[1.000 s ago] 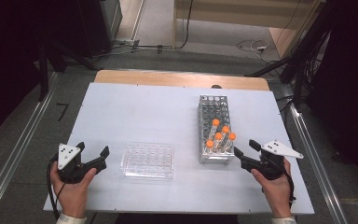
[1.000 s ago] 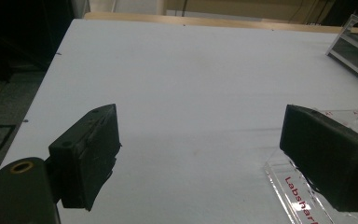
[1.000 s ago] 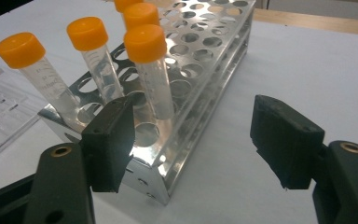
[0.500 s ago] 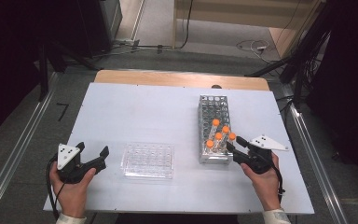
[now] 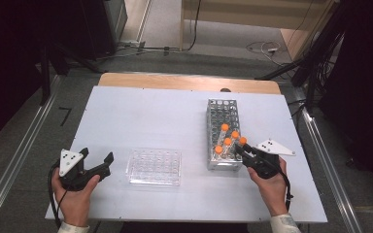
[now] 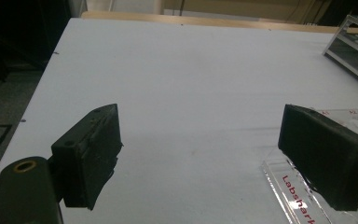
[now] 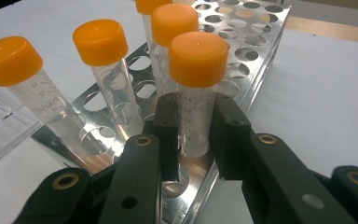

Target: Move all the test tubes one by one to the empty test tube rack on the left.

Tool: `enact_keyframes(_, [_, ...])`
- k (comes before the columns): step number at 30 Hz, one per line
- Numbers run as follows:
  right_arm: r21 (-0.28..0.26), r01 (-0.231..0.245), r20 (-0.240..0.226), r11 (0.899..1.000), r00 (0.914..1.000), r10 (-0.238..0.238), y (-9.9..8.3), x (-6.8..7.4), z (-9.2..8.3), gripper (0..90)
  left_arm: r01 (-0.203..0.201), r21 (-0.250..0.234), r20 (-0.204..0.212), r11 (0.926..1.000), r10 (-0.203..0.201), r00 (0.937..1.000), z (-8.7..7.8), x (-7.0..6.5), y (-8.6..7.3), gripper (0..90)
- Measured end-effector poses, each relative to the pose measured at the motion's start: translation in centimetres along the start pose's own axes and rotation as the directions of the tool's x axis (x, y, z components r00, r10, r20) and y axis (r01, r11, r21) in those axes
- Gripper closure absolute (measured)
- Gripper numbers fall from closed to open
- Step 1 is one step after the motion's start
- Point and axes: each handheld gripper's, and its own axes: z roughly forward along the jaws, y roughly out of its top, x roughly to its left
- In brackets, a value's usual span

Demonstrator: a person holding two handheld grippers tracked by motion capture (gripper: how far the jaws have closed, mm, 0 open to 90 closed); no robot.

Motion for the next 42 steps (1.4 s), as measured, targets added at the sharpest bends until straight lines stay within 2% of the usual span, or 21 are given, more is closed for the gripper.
enact_keyframes(7, [-0.044,0.002,0.004,0.999,1.0,-0.002,0.6,0.1,-0.9,71.5,-0.016,-0.002,0.02,0.9999,0.016,0.9997,-0.1,-0.2,0.4,13.7])
enact_keyframes(11, [-0.065,0.007,0.004,0.998,1.0,-0.007,1.2,0.2,-1.5,71.6,-0.019,0.005,0.06,0.9998,0.019,0.998,-0.1,-0.4,0.7,13.6])
enact_keyframes(14, [-0.078,0.014,0.011,0.997,0.9999,-0.013,1.6,0.4,-1.9,71.6,0.013,0.007,0.109,0.9999,-0.013,0.994,-0.2,-0.5,0.9,13.5])
enact_keyframes(18, [-0.097,0.013,0.014,0.995,0.9998,-0.012,1.9,0.4,-2.5,71.7,0.014,0.006,0.123,0.9999,-0.015,0.9923,-0.4,-0.7,1.3,13.5])
enact_keyframes(25, [-0.131,0.025,0.005,0.991,0.9997,-0.025,2.6,0.7,-4.0,71.9,-0.024,-0.001,0.145,0.9997,0.024,0.9891,-1.0,-1.6,2.0,13.5])
enact_keyframes(26, [-0.137,0.026,0.002,0.99,0.9997,-0.026,2.7,0.8,-4.2,71.9,-0.034,0.002,0.155,0.9994,0.033,0.9874,-1.1,-1.7,2.1,13.5])
enact_keyframes(30, [-0.142,0.031,-0.015,0.989,0.9993,-0.033,2.9,1.3,-4.9,72.0,0.0,0.007,0.226,1.0,-0.002,0.9742,-1.3,-2.4,2.7,12.4])
enact_keyframes(33, [-0.139,0.045,-0.027,0.989,0.9984,-0.049,2.8,1.8,-5.2,71.9,0.01,0.005,0.257,0.9999,-0.011,0.9663,-1.6,-3.1,3.1,12.4])
enact_keyframes(36, [-0.134,0.047,-0.042,0.99,0.9977,-0.053,2.7,2.3,-5.5,72.0,0.004,-0.002,0.286,1.0,-0.003,0.9581,-1.8,-3.9,3.5,10.9])
enact_keyframes(42, [-0.113,0.066,-0.069,0.991,0.9948,-0.075,2.0,3.3,-5.8,72.0,-0.044,-0.001,0.31,0.999,0.042,0.9497,-1.6,-5.2,3.8,8.1])
